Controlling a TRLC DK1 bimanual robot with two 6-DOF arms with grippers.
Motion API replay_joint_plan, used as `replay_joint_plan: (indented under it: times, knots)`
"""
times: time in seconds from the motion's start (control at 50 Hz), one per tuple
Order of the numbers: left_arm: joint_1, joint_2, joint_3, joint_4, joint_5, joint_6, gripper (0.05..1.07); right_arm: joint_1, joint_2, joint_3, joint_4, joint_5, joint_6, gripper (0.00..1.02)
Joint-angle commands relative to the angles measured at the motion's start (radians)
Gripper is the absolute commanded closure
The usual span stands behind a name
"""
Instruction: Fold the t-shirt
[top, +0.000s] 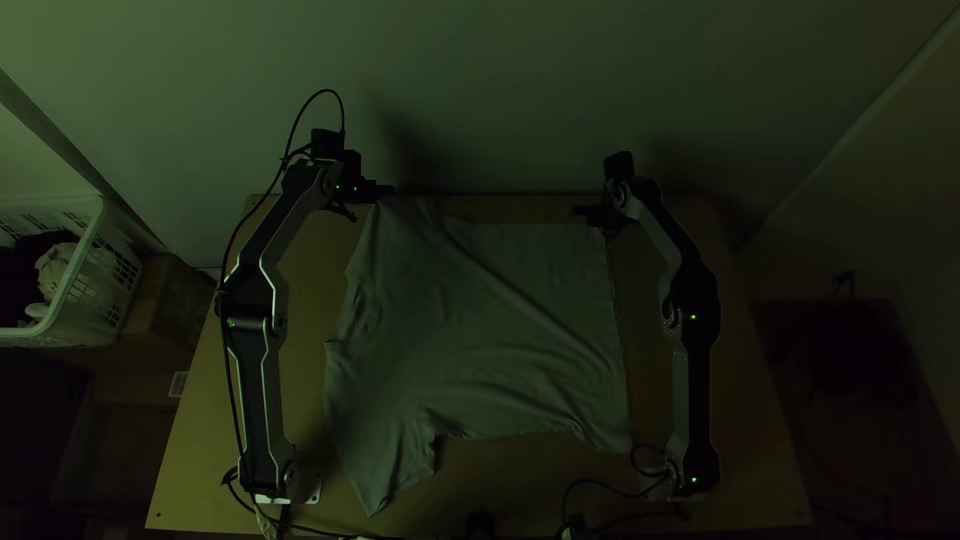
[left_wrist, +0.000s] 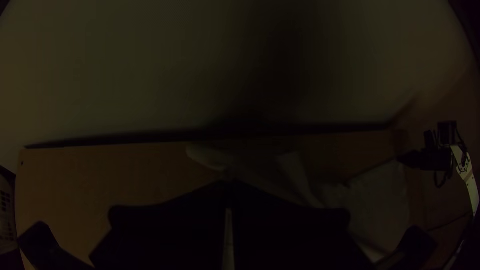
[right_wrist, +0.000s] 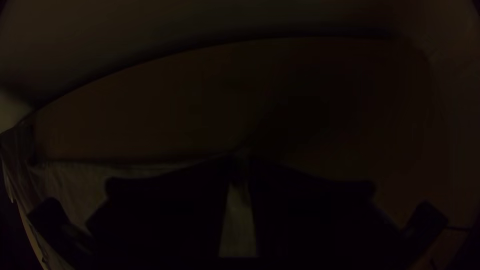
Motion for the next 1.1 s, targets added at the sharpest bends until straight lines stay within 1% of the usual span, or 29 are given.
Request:
replay_joint_plan:
  times: [0.0,0.02,0.12,0.18,0.44,0.68,0.78,0.96,1.08]
  knots:
    - [0.013,-0.034,0.005,-0.010,0.005,-0.018,1.05,0.004,0.035,0.027,-0.013,0.017,0.010,1.00]
    - [0.015,-0.034,0.005,-0.013,0.005,-0.017,1.05,0.004,0.032,0.029,-0.013,0.020,0.006,1.00]
    - [0.021,-0.036,-0.004,-0.027,0.005,-0.017,1.05,0.004,0.024,0.040,-0.013,0.086,-0.019,1.00]
    - [0.026,-0.037,-0.013,-0.028,0.005,-0.018,1.05,0.001,0.023,0.049,-0.013,0.116,-0.034,1.00]
    - [0.050,-0.037,-0.056,-0.025,0.005,-0.012,1.05,-0.024,-0.011,0.052,-0.010,0.119,-0.054,1.00]
    - [0.072,-0.030,-0.099,-0.010,0.006,-0.008,1.05,-0.015,-0.049,0.043,-0.010,0.119,-0.065,1.00]
    - [0.069,-0.063,-0.156,-0.001,0.006,0.002,1.05,-0.007,-0.075,0.024,-0.018,0.119,-0.065,1.00]
    - [0.058,-0.158,-0.334,0.096,0.017,0.017,1.05,0.004,-0.121,-0.022,-0.041,0.119,-0.066,1.00]
    - [0.058,-0.209,-0.412,0.122,0.020,0.017,1.05,0.004,-0.155,-0.060,-0.041,0.119,-0.066,1.00]
